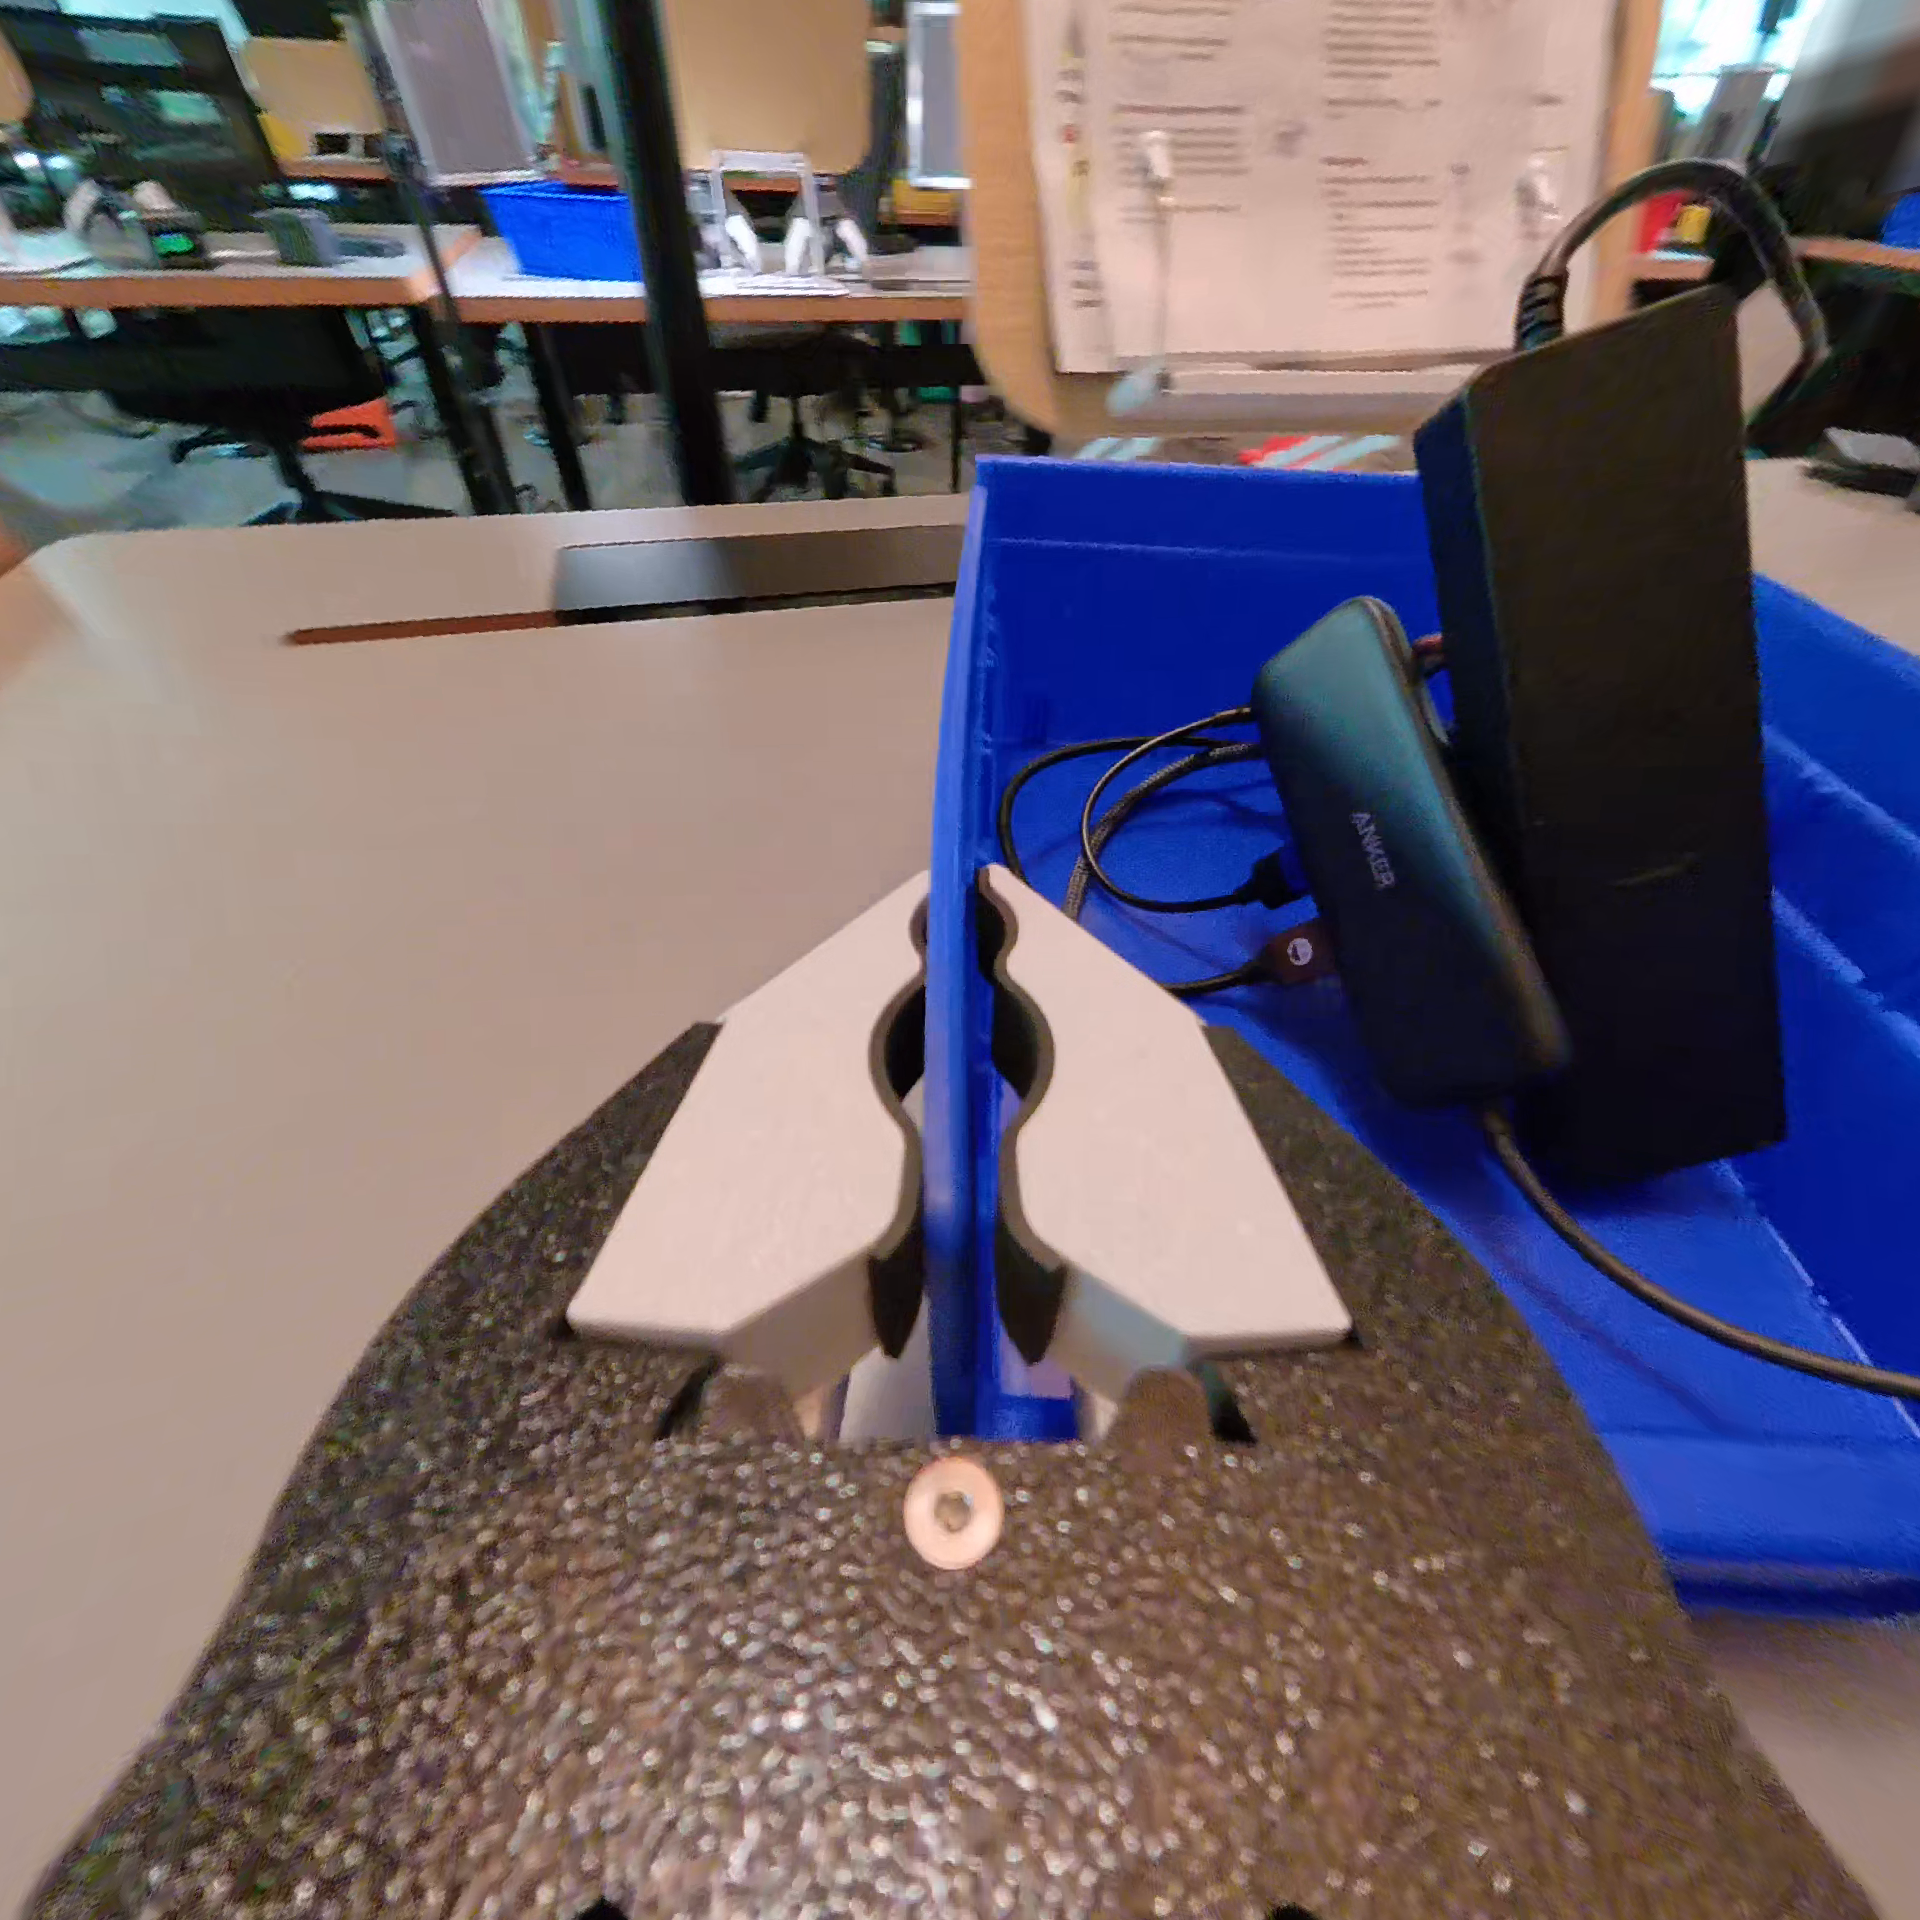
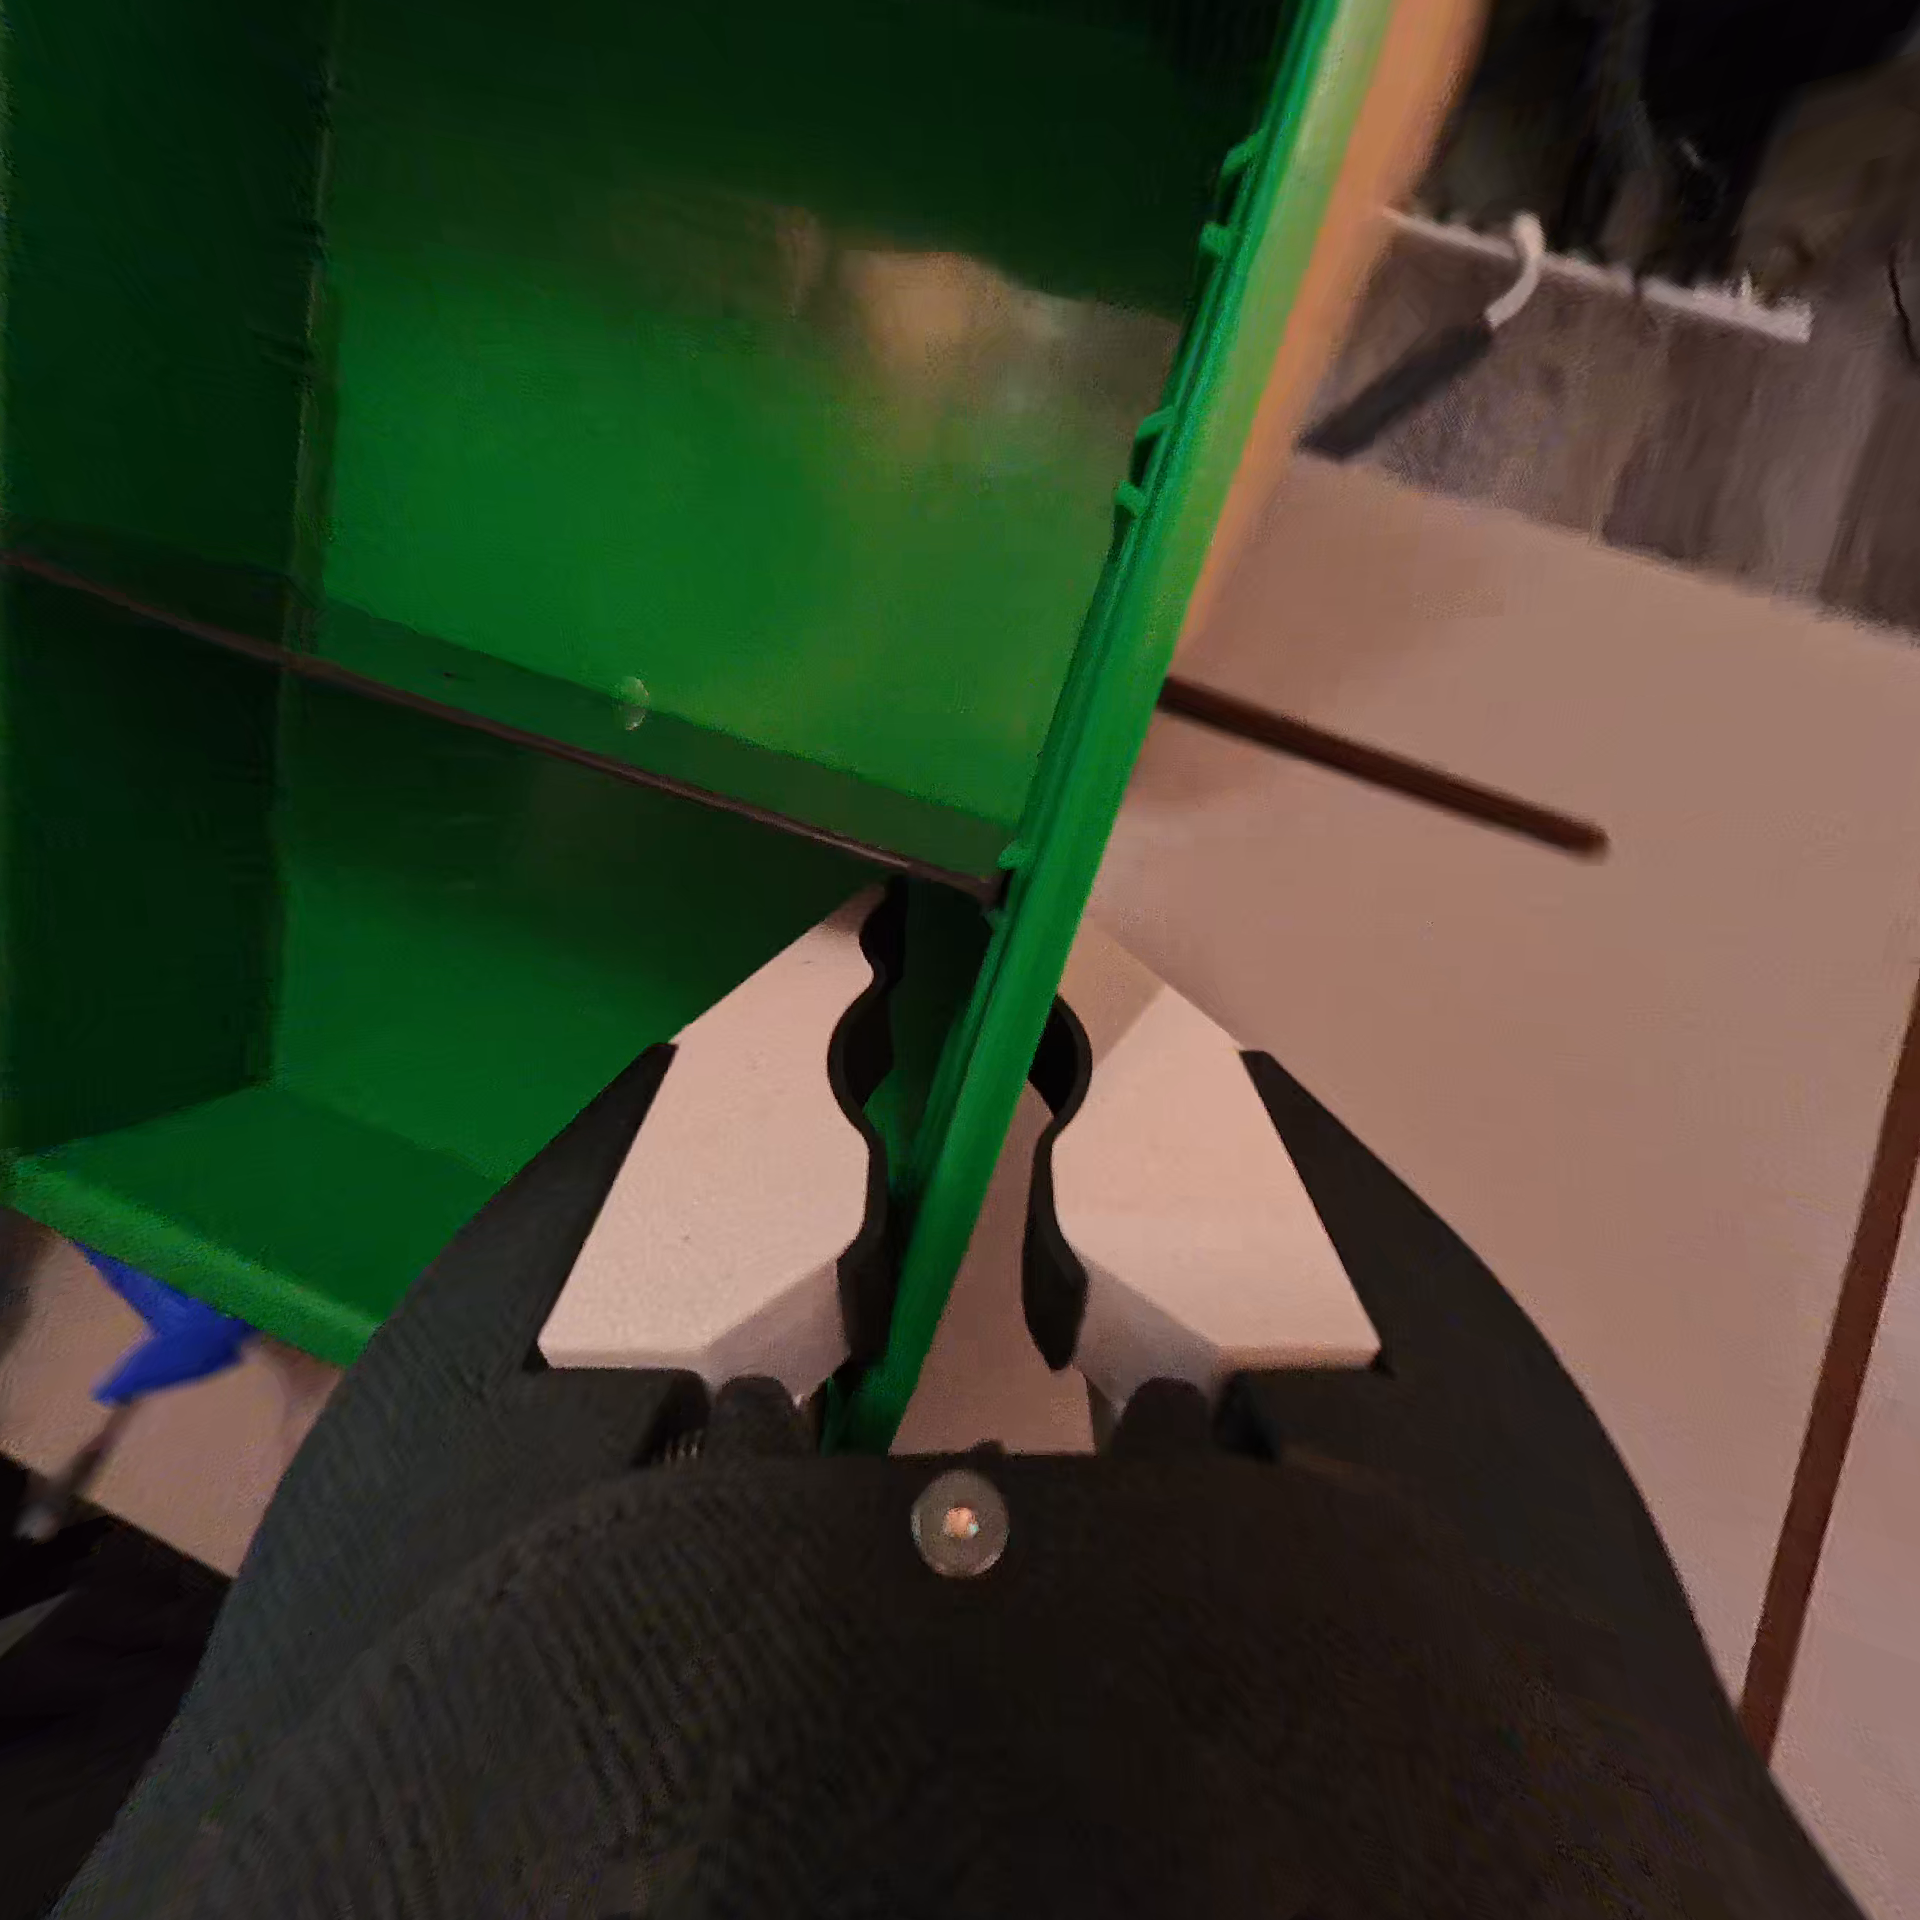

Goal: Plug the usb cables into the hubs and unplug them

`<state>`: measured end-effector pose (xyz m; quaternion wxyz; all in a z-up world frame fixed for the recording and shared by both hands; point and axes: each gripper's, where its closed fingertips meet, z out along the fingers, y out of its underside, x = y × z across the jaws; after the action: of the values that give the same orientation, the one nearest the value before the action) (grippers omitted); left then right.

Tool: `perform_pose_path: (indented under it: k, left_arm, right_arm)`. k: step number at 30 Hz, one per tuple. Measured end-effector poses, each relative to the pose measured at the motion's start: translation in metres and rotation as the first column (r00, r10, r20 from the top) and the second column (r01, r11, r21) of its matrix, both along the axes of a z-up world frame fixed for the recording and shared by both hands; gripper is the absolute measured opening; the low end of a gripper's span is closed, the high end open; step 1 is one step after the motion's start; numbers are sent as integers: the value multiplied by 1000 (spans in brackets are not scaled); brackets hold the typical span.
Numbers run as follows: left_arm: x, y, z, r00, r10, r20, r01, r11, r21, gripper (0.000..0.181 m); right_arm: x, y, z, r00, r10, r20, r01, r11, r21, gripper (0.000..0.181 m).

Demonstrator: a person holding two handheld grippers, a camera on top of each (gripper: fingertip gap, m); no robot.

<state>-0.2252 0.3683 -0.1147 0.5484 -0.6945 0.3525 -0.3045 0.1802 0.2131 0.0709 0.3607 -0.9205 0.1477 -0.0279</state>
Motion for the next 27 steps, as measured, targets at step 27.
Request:
perform_pose_path:
  k: [27]
  left_arm:
    - [-163, 123, 18, 897, 443, -2, -442, 895, -57, 18]
  right_arm:
    - [143, -195, -226, 945, -296, -140, 284, 954, -97, 28]
